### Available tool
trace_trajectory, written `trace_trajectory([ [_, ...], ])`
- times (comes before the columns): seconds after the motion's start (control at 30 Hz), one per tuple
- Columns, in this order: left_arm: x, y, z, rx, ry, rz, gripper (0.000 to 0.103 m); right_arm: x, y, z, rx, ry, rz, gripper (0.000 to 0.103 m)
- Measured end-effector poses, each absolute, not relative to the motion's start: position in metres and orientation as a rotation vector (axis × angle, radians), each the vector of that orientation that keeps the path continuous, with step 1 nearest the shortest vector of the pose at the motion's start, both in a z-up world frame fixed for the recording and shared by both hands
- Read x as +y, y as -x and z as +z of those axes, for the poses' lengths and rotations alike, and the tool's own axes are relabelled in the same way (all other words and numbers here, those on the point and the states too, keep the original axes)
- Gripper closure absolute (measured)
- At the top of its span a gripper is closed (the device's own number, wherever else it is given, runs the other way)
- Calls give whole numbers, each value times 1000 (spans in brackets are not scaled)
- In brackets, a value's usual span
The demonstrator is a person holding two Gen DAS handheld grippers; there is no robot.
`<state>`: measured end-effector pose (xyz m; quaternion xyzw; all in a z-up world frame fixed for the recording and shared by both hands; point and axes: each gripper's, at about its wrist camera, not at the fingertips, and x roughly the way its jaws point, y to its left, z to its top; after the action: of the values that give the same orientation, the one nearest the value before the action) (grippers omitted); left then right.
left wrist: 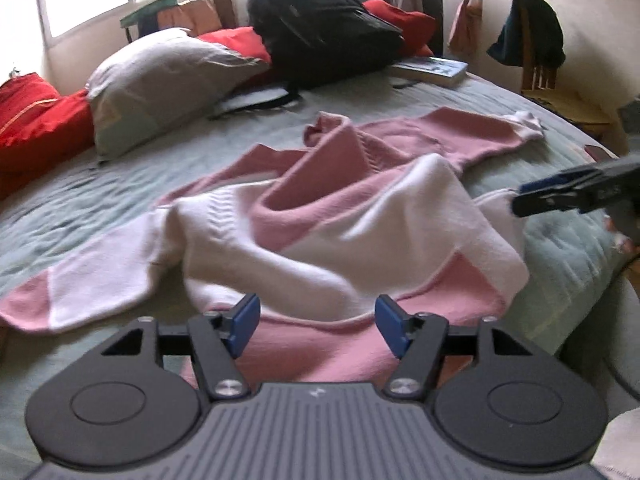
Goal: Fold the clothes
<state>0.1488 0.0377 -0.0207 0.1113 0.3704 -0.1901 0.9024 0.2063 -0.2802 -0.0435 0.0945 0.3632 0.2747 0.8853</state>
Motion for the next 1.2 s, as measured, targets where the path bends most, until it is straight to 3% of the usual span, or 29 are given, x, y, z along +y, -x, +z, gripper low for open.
trace_trajectory([
  [0.43, 25, -162, -40, 831, -226, -399, 33, -314, -294, -88, 964, -635, 931, 3],
  [0.73, 30, -162, -41, 833, -228, -392, 30, -317, -215, -60, 990, -678, 1128, 3],
  [0.9, 28, -160, -39, 824, -230, -395, 30, -332, -216, -63, 979, -668, 1035, 3],
  [1.2, 30, -155, -40, 834, -224, -384, 29, -317, -241, -88, 1000, -771, 1060, 24],
])
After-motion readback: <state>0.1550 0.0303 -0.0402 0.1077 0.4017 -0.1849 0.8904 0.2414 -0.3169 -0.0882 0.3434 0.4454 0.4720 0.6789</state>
